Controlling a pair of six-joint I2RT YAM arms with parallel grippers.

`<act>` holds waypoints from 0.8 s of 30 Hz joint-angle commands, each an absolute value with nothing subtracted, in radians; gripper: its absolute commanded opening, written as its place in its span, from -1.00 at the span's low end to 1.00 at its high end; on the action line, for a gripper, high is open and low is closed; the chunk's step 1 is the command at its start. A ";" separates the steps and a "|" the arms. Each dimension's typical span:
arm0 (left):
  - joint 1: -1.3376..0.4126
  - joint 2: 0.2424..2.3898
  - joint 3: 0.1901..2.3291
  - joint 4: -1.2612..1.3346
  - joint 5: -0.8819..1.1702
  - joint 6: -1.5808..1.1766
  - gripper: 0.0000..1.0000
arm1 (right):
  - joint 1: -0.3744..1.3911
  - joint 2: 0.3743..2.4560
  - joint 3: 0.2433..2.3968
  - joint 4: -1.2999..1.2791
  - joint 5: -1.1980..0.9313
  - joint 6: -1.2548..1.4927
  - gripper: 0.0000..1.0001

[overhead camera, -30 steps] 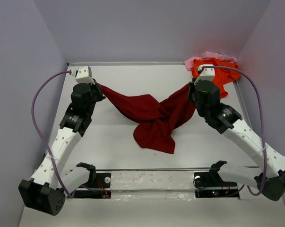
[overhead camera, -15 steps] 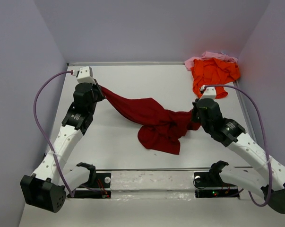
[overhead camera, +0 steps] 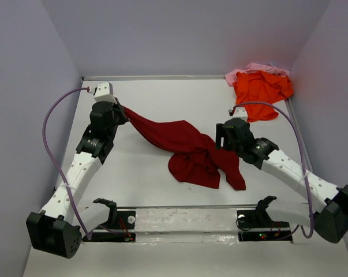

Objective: Fold and stack the t-shirts
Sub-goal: Flatten the tshirt out

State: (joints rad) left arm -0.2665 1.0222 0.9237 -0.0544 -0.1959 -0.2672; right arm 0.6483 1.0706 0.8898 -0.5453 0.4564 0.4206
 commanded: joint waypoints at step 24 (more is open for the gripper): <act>-0.259 1.006 0.904 -0.008 -0.158 -0.281 -1.00 | 0.614 1.305 0.830 -0.569 0.766 0.879 0.38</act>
State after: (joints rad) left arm -0.2665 1.0245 0.9092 -0.0494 -0.1711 -0.2737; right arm 0.6338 1.3163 0.8459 -0.5121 0.7029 0.7616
